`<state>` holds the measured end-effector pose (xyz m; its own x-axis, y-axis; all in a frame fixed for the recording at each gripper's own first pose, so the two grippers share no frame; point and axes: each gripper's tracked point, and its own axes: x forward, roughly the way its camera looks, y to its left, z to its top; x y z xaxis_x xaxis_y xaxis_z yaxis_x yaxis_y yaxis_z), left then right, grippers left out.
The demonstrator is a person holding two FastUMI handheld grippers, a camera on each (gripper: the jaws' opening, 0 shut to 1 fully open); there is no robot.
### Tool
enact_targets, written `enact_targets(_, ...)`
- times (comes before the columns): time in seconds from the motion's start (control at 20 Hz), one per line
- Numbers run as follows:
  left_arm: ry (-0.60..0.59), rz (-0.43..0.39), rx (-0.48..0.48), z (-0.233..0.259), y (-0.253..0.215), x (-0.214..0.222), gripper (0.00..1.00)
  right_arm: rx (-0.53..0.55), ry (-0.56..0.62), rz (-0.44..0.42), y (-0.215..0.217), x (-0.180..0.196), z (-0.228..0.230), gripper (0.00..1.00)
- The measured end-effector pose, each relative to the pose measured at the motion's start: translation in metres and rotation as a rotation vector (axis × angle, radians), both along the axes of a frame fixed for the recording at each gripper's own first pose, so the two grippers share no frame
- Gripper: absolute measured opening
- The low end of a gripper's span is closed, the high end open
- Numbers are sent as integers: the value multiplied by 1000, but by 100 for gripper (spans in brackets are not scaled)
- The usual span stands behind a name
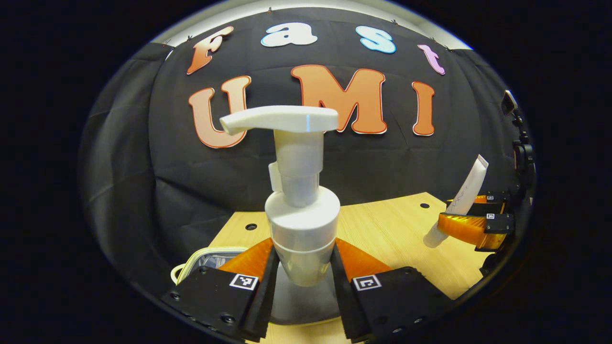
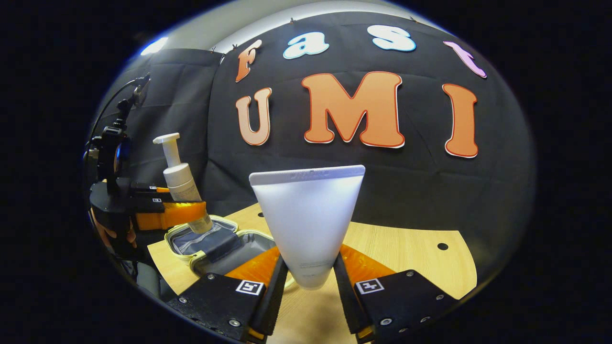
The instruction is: First open the suitcase, pack the skin care products into it, and then close the suitcase.
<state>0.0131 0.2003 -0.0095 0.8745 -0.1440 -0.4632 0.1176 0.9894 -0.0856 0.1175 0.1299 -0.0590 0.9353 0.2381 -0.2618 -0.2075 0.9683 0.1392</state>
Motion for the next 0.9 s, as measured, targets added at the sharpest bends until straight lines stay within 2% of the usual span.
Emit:
enact_targets(0.35, 174, -97, -29, -71, 15, 3, 58, 13, 46, -6, 47, 7, -8, 56)
enact_targets(0.7, 412, -144, -65, -167, 17, 5, 57, 28, 116, -12, 86, 9, -29, 56)
enact_targets(0.9, 549, -160, -56, -202, 20, -2, 58, 28, 145, -13, 100, 10, -39, 56)
